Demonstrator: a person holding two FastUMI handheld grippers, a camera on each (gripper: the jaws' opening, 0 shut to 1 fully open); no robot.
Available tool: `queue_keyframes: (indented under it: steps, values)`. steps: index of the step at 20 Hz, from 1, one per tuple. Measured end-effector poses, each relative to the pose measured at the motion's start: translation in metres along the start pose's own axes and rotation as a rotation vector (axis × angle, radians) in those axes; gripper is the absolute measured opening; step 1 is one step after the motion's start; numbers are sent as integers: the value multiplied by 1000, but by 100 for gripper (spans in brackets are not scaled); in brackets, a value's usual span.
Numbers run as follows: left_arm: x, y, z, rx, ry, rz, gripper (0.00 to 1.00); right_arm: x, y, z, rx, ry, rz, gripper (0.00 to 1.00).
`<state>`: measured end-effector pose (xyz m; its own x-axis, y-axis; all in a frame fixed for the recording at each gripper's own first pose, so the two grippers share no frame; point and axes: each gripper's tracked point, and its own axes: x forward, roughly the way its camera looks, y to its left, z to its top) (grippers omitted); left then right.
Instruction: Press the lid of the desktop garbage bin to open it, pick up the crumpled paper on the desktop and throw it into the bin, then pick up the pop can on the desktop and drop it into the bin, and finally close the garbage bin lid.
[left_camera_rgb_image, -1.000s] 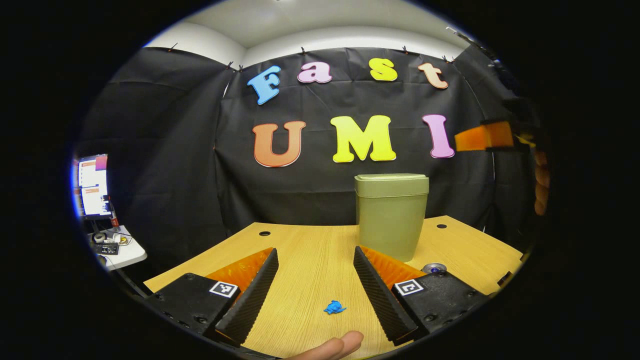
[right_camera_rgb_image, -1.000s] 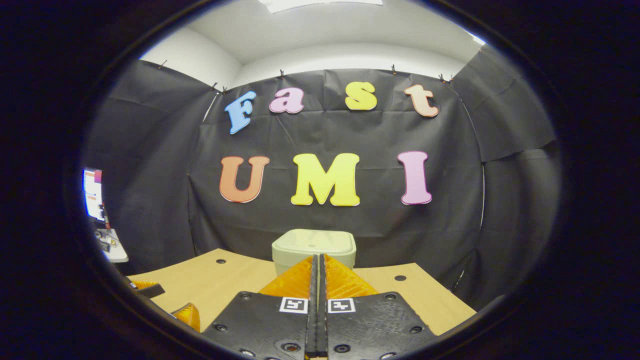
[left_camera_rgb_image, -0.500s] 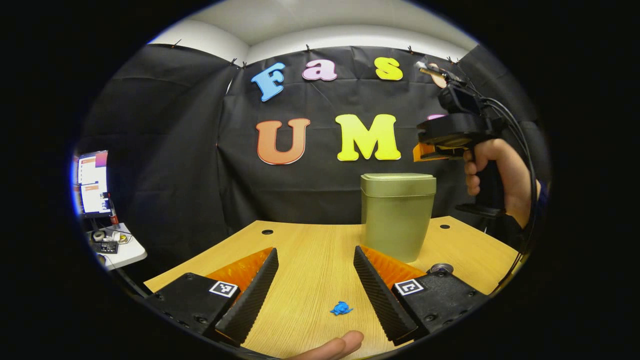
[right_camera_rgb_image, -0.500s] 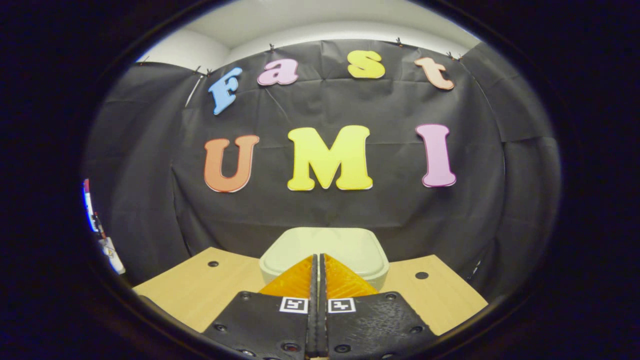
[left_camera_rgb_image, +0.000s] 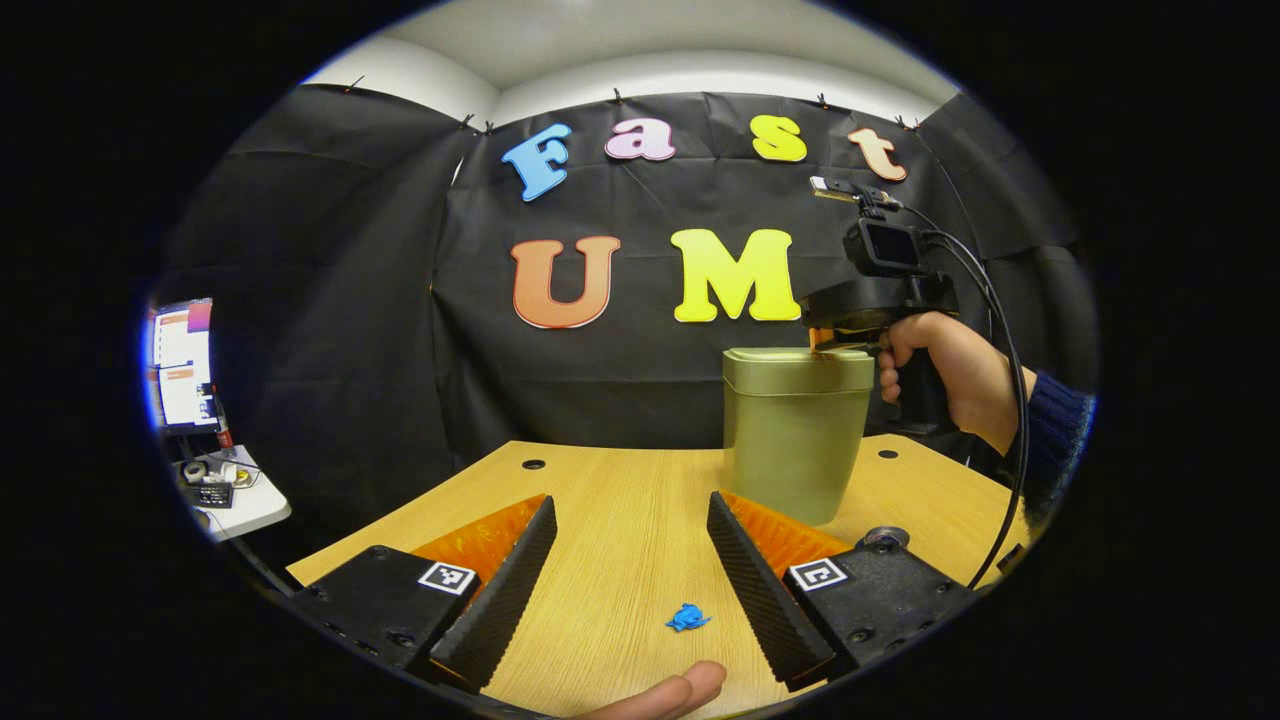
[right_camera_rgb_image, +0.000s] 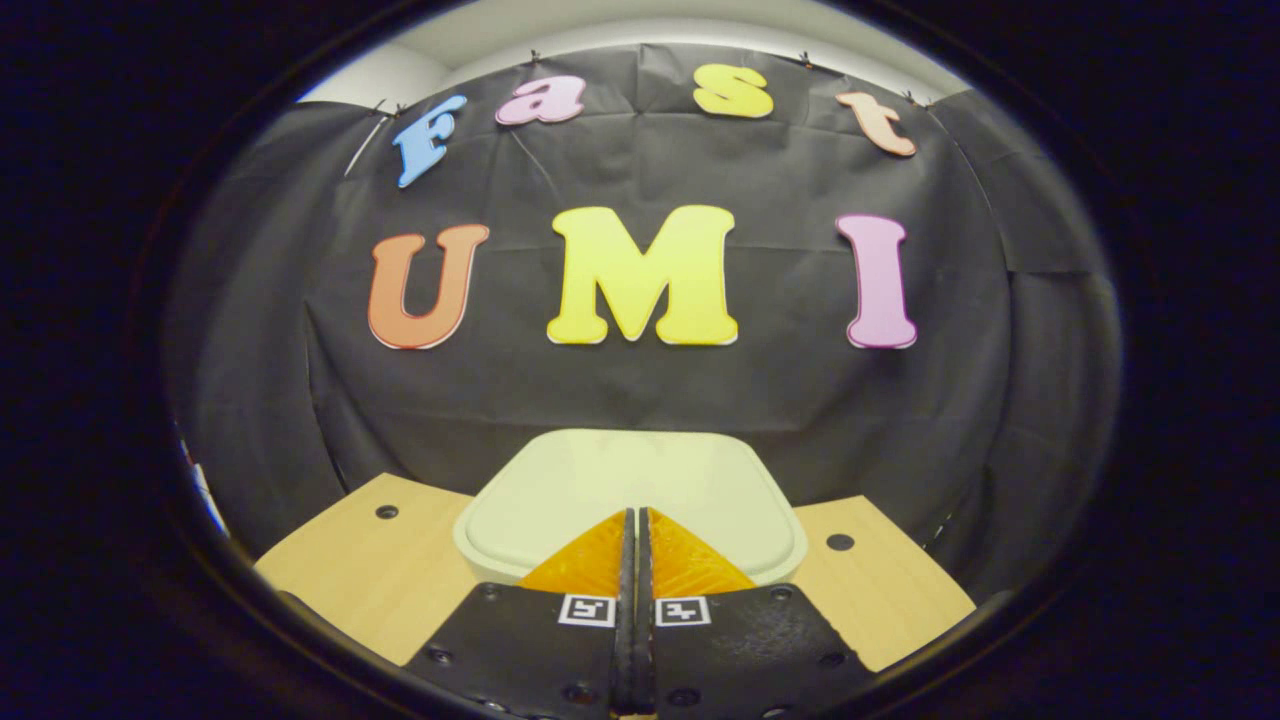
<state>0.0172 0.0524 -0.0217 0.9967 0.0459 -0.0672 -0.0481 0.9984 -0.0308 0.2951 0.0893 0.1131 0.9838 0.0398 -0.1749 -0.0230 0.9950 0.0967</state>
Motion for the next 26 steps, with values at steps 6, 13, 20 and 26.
queue_keyframes:
  steps: [6,13,20,26]
  values:
    - [4,0,-5,-12,18,0,98,1,-3,-8,-3,27,13,1]
    - [5,-4,-6,0,18,-6,98,-11,7,6,-118,-61,6,0]
    - [18,1,-21,-7,67,16,98,-75,11,62,15,-238,58,3]
    - [13,-3,-12,8,35,2,98,-125,5,66,85,-251,126,3]
